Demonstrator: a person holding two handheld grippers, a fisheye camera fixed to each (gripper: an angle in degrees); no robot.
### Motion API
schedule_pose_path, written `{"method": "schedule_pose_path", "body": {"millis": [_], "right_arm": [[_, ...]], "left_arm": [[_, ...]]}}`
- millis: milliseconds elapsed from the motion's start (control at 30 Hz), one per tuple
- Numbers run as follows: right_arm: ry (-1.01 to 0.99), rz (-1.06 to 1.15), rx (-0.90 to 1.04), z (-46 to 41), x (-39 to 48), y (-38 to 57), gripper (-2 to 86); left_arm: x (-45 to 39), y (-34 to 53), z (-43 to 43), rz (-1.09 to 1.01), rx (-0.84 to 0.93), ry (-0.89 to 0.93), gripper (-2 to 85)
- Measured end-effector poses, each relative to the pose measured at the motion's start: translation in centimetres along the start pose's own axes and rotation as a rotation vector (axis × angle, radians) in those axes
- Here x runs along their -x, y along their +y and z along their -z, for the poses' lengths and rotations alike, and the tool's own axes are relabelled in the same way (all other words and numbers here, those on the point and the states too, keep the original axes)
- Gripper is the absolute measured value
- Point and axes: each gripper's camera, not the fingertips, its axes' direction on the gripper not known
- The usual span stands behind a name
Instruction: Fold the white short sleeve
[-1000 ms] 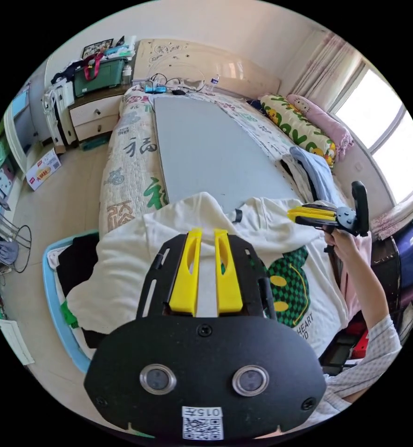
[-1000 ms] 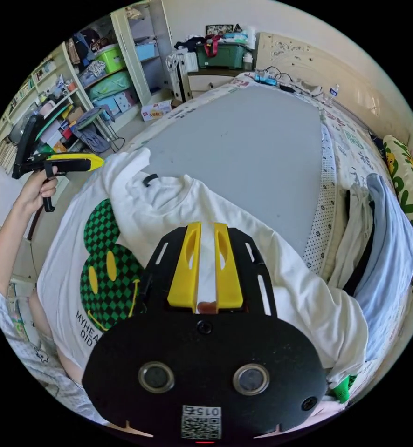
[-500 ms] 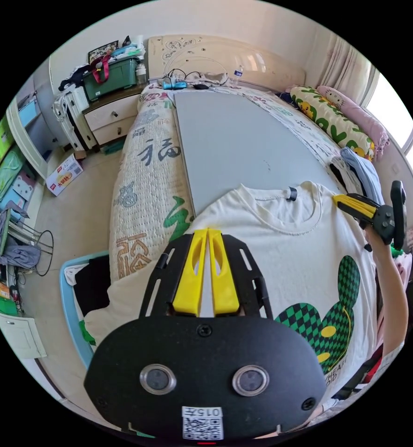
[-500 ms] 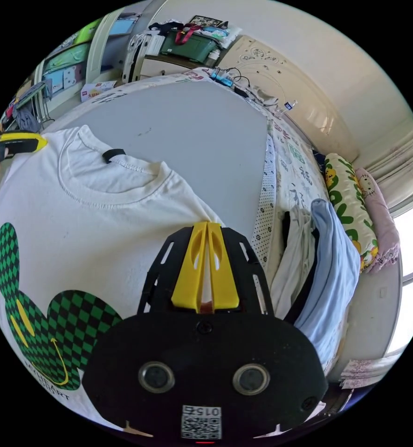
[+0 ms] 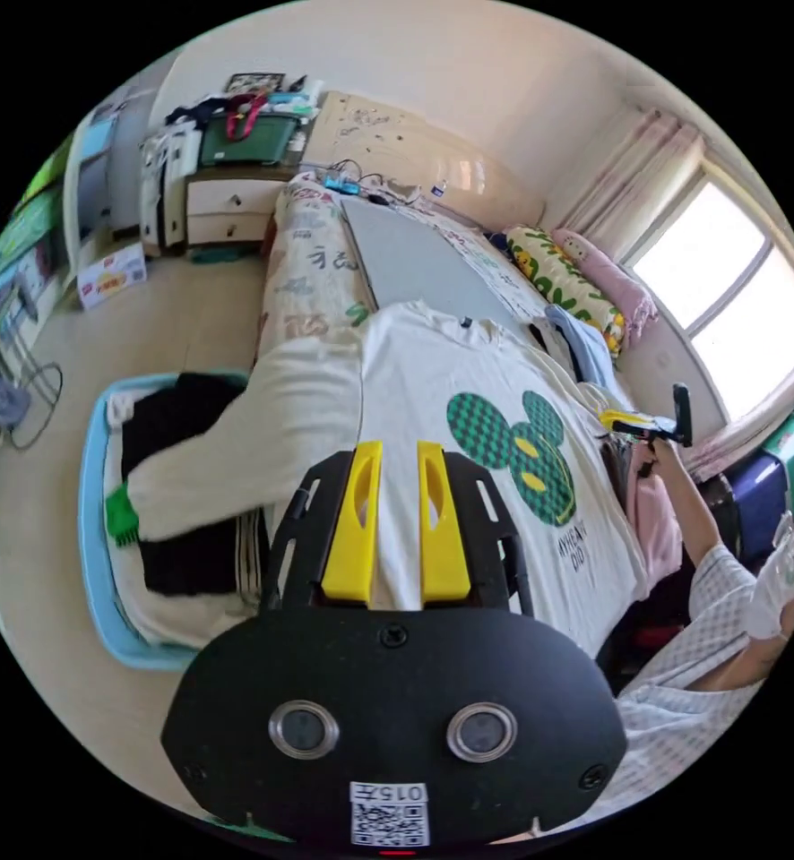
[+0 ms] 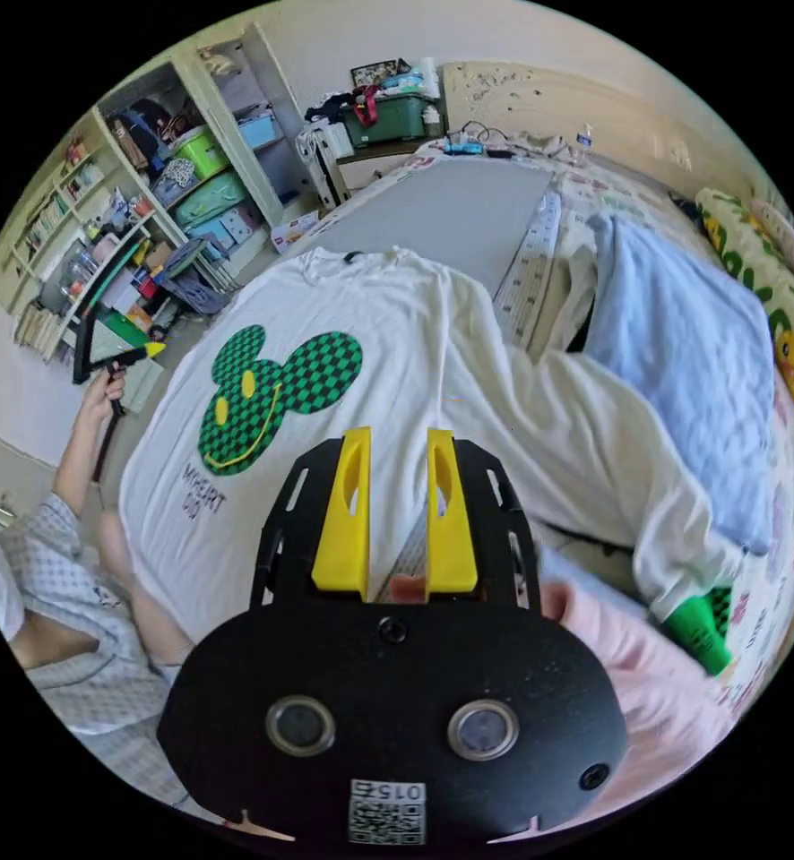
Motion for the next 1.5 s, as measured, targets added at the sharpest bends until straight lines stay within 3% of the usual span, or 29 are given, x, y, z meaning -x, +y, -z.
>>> {"method": "schedule_pose_path", "body": {"millis": [67, 300, 367, 467, 667, 900, 1000, 1233, 1367, 1500], "right_arm": [[-0.107, -0.036, 0.038, 0.2, -1.4, 1.1, 10.1], [0.007, -0.103, 0.196, -4.3, -4.3, -3.3, 9.6], [-0.001, -0.115, 0.141, -3.5, -5.3, -4.2, 7.1], [0.058, -0.114, 0.084, -2.7, -5.4, -4.9, 2.2], [0.199, -0.105, 0.091, -1.1, -5.1, -9.1, -0.4], [0.23, -0.127, 0.113, 0.6, -5.7, -14.5, 1.2], [0.289, -0.108, 0.048, 3.8, -3.3, -15.4, 6.5], [0.264, 0.081, -0.171, 14.2, 10.2, -6.2, 8.9], [0.197, -0.027, -0.278, 15.3, 13.7, 2.4, 8.7], [0.296, -0.214, -0.401, 15.3, 14.3, 7.2, 8.7]], "left_arm": [[2.6, 5.3, 2.6, 0.115, -0.028, -0.005, 6.9], [4.7, 10.6, 1.9, 0.208, -0.043, 0.128, 8.1], [4.4, 10.1, 1.0, 0.167, 0.019, 0.184, 7.5], [4.2, 9.7, 1.5, 0.129, 0.021, 0.118, 4.8], [5.5, 9.5, 3.0, 0.086, 0.019, 0.145, -0.1], [5.4, 9.6, 4.1, 0.054, 0.029, 0.065, 0.5], [6.2, 10.0, 5.1, 0.088, 0.016, 0.109, 3.5], [3.9, 13.6, 11.2, 0.002, -0.022, 0.077, 7.2], [1.7, 15.4, 14.0, -0.06, -0.001, 0.126, 8.3], [0.0, 20.0, 16.0, -0.077, -0.012, 0.138, 9.2]]}}
